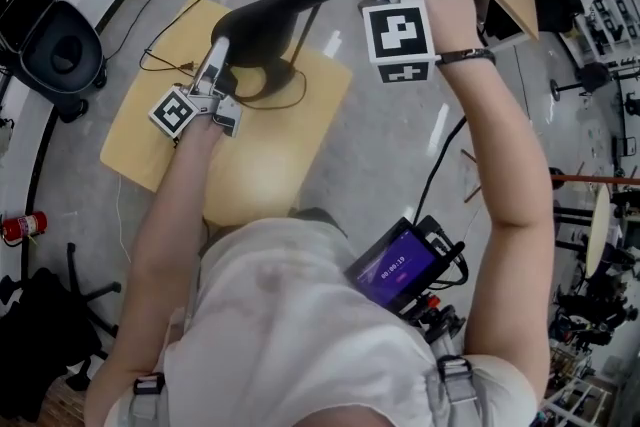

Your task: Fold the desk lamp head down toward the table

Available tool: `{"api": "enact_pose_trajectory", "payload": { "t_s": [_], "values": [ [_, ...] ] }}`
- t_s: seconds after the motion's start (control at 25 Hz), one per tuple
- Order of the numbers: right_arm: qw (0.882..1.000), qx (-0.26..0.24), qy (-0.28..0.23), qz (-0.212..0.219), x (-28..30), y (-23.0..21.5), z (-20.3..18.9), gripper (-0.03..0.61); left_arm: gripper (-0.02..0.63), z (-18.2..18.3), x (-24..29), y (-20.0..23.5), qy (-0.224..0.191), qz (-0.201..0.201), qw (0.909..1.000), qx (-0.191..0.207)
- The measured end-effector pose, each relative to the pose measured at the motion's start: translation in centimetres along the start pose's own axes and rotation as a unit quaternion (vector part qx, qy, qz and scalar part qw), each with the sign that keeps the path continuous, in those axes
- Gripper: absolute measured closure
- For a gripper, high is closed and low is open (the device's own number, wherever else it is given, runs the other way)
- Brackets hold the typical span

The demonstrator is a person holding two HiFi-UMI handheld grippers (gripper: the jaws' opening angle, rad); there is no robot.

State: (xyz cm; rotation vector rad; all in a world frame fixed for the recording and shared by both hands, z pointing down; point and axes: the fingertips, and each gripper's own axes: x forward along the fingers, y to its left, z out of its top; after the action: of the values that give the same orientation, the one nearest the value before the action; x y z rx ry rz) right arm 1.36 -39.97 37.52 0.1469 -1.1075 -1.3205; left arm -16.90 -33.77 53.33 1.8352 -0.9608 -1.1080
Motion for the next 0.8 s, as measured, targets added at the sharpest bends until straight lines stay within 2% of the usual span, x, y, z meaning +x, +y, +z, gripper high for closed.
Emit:
{"api": "enact_pose_trajectory", "payload": {
  "t_s": [0.32, 0.48, 0.6, 0.8],
  "values": [
    [0.999, -0.032, 0.015, -0.002, -0.1, -0.6, 0.3, 0.367, 0.471, -1.1, 0.2, 1.0, -0.003, 0.005, 0.9993, -0.037],
    [0.999, -0.041, 0.020, 0.000, -0.1, -0.6, 0.5, 0.367, 0.471, -1.1, 0.3, 0.7, 0.003, 0.015, 0.9999, -0.001],
    [0.999, -0.045, 0.024, -0.001, -0.1, -0.8, 0.5, 0.367, 0.471, -1.2, 0.2, 1.3, -0.008, 0.017, 0.9997, -0.018],
    [0.999, -0.037, 0.019, -0.010, -0.1, -0.9, 0.5, 0.357, 0.471, -1.0, 0.3, 1.0, 0.000, 0.018, 0.9998, -0.006]
  ]
}}
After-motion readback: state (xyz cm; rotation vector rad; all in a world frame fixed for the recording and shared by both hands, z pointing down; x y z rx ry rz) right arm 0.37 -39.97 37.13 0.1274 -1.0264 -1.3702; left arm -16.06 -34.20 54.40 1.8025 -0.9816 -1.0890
